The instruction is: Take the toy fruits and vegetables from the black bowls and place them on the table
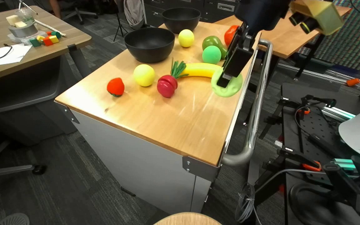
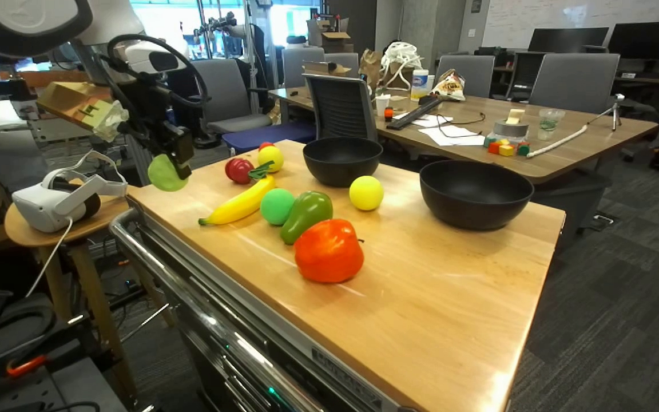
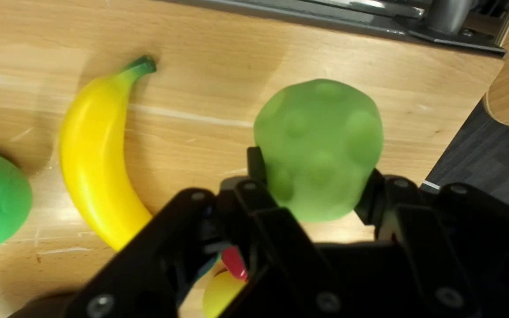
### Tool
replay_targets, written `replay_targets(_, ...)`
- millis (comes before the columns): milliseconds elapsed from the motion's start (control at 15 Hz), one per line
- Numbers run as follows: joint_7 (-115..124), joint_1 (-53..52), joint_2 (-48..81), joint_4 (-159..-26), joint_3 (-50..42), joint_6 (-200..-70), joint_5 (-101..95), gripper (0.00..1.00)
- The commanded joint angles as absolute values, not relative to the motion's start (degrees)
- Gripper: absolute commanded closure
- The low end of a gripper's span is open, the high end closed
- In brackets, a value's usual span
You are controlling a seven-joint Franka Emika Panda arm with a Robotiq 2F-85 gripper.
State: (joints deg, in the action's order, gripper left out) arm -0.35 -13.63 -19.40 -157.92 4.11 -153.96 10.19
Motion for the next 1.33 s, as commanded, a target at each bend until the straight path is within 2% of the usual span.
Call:
replay_targets(0,-1.9,-13.0,-14.7,-156.6,4.2,-158.6,10.2,0.80)
replay_targets(267,-1.3,-11.5,-9.8,-155.2,4.6,-162.0,8.7,0.80)
replay_targets(333,-1.0,-11.1,-8.9,-154.8,4.7,-162.5,8.2,0.71)
replay_targets(400,-0.8,-10.8,-8.1,-154.5,4.9,-162.9,7.6,0.31)
replay_targets(533,-0.1,-10.0,-7.7,-154.2,5.3,-163.0,5.8,0.30)
replay_targets(600,0.7,-9.5,-8.0,-154.1,5.8,-163.0,4.0,0.25)
replay_targets(800,6.6,-6.5,-12.3,-154.1,8.4,-161.6,-5.9,0.01)
replay_targets(1133,16.7,-2.3,-27.7,-153.6,14.9,-156.4,-17.8,0.00)
replay_targets(1200,12.3,-4.0,-19.6,-152.4,12.4,-159.4,-14.1,0.00)
replay_targets(1267,13.6,-3.4,-22.7,-152.4,13.6,-158.0,-14.9,0.00)
